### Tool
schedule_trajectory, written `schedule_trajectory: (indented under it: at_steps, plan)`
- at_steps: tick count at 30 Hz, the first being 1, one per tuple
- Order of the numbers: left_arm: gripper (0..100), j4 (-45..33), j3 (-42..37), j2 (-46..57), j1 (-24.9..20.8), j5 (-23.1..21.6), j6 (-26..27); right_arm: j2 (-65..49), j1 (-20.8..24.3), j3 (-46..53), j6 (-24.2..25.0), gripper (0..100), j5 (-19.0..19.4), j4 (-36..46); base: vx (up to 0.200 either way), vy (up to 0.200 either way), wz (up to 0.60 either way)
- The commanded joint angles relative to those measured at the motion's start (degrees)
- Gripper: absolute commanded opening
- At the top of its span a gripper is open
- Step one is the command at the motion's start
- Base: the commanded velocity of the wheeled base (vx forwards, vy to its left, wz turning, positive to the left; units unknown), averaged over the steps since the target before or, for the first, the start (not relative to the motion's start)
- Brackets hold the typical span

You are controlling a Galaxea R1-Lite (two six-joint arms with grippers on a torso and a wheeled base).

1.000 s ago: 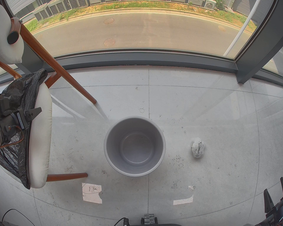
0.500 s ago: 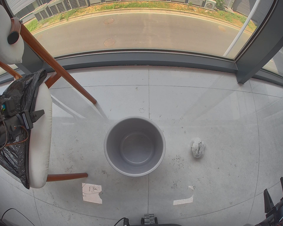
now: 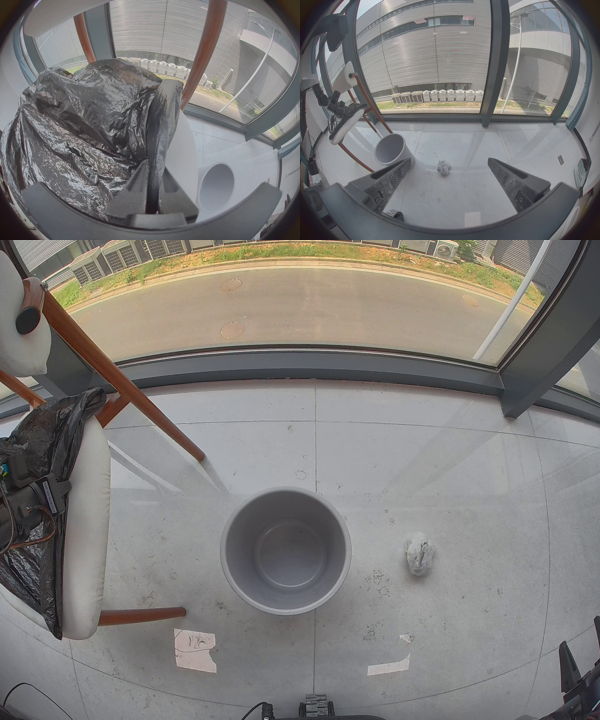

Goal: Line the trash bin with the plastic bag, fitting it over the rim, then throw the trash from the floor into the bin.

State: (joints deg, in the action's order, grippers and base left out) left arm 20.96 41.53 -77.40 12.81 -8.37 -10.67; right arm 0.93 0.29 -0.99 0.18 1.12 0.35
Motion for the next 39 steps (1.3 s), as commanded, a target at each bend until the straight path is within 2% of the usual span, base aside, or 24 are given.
schedule_trajectory:
  at_steps: [1,11,17,19,26,30,39]
  plan:
    - [0,2.42,0.39,-0.12,1.69,-1.82,-0.14,-0.93,0.06,0.99,-0.01,100,0.02,0.0,0.0,0.0,0.0]
    - [0,2.07,0.57,4.19,6.35,-18.7,-0.41,-0.93,-0.03,0.99,-0.01,100,0.02,0.0,0.0,0.0,0.0]
    - [0,1.54,-0.75,5.42,6.44,-27.48,-0.5,-0.93,-0.03,0.99,-0.01,100,0.02,0.0,0.0,0.0,0.0]
    - [0,1.28,-0.75,5.42,6.44,-28.63,-0.5,-0.93,-0.03,0.99,-0.01,100,0.02,0.0,0.0,0.0,0.0]
    - [0,-1.44,-1.02,5.5,5.29,-37.59,-0.58,-0.93,-0.03,0.99,-0.01,100,0.02,0.0,0.0,0.0,0.0]
    - [0,-1.62,-1.19,5.5,4.33,-39.17,-0.58,-0.93,0.06,0.99,-0.01,100,0.02,0.0,0.0,0.0,0.0]
    - [0,-1.71,-1.37,5.24,-4.73,-39.17,-0.67,-0.93,-0.03,0.99,0.34,100,0.02,0.0,0.0,0.0,0.0]
